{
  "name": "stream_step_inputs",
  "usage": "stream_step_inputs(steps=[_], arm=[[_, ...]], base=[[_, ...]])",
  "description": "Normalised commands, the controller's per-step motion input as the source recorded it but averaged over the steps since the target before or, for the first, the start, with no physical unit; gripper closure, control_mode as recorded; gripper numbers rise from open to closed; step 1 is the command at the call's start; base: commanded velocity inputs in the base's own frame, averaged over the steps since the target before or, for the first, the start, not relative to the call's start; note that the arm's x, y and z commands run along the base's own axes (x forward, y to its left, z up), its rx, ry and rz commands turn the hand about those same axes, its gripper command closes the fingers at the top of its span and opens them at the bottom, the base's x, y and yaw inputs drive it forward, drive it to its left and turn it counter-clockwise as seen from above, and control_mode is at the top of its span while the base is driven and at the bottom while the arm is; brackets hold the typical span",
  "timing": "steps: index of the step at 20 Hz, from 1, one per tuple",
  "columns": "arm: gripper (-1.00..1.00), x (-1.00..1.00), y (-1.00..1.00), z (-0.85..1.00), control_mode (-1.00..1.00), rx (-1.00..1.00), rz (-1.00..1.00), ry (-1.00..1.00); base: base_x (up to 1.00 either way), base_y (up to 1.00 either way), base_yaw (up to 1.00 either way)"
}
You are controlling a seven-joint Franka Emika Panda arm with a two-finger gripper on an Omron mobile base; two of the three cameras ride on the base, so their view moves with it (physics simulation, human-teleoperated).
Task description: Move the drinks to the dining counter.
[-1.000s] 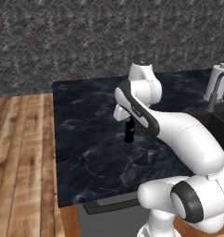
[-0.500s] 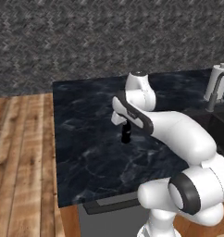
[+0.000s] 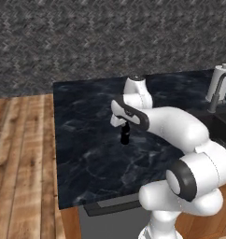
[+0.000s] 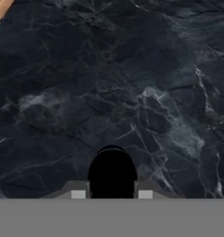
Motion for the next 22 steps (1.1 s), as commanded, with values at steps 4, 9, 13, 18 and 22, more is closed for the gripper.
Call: stream_step_inputs(steps=[4, 9, 13, 18, 22], arm=[[1.00, 0.10, 0.00, -0.19, -1.00, 0.00, 0.00, 0.00], [1.00, 0.09, 0.00, -0.23, -1.00, 0.00, 0.00, 0.00], [1.00, 0.14, 0.00, -0.23, -1.00, 0.00, 0.00, 0.00], [1.00, 0.20, 0.00, -0.24, -1.00, 0.00, 0.00, 0.00], [1.00, 0.15, 0.00, -0.22, -1.00, 0.00, 0.00, 0.00]], base=[[0.00, 0.00, 0.00], [0.00, 0.00, 0.00], [0.00, 0.00, 0.00], [0.00, 0.00, 0.00], [0.00, 0.00, 0.00]])
